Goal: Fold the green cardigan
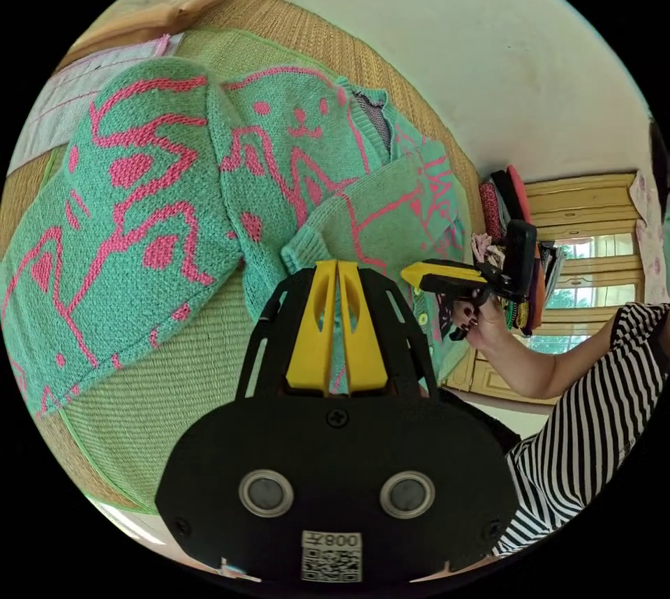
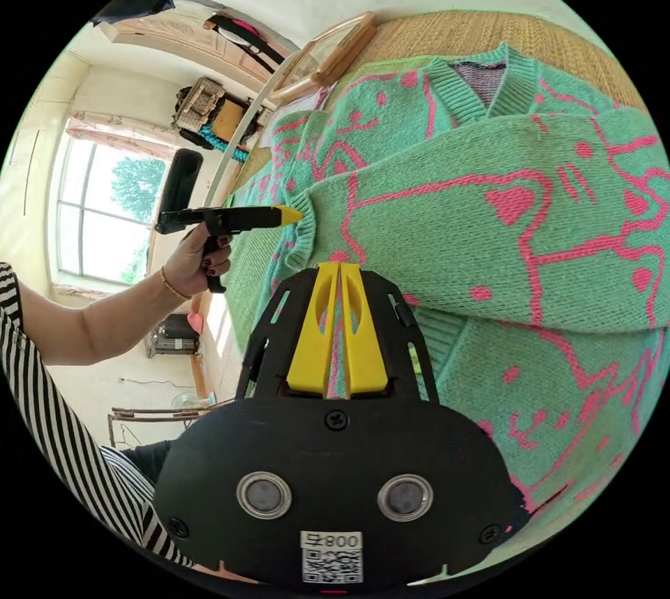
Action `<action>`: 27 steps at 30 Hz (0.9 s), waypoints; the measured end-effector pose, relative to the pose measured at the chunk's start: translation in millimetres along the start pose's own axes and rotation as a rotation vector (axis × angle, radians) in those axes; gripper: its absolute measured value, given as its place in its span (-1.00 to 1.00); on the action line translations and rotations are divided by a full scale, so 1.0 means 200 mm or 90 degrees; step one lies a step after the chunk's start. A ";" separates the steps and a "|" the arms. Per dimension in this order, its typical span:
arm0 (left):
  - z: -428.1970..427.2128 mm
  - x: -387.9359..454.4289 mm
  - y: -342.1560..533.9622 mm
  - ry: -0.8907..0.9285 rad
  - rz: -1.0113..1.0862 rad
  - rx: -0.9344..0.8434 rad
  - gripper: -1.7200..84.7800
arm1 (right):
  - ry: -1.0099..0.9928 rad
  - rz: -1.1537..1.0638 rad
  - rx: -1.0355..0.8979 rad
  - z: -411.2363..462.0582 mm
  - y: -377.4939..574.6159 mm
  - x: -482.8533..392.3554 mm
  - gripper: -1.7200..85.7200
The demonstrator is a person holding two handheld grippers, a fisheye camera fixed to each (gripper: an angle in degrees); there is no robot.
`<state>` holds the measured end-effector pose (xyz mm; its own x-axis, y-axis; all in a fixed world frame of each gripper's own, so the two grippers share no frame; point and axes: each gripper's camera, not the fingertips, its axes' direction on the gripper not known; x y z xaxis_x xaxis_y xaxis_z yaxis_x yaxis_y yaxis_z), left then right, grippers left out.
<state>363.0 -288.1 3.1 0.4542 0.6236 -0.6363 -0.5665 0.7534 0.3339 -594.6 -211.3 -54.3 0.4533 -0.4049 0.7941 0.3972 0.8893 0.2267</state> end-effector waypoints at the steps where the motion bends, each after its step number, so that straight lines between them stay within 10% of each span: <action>1: 0.05 -0.01 0.00 -0.018 -0.011 -0.028 -0.96 | -0.012 0.004 -0.040 0.05 -0.01 0.05 -0.96; 18: 0.64 0.79 -0.62 0.150 0.230 -0.017 -0.96 | 0.276 0.133 0.128 -0.86 0.26 0.61 -0.96; 27: 1.13 1.21 -0.93 0.007 0.307 -0.084 -0.96 | 0.218 0.184 0.189 -0.99 0.44 0.73 -0.96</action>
<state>733.9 -230.8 -54.9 0.1126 0.8913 -0.4391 -0.7924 0.3472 0.5016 -335.8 -235.4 -29.3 0.7650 -0.1363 0.6295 -0.0025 0.9767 0.2145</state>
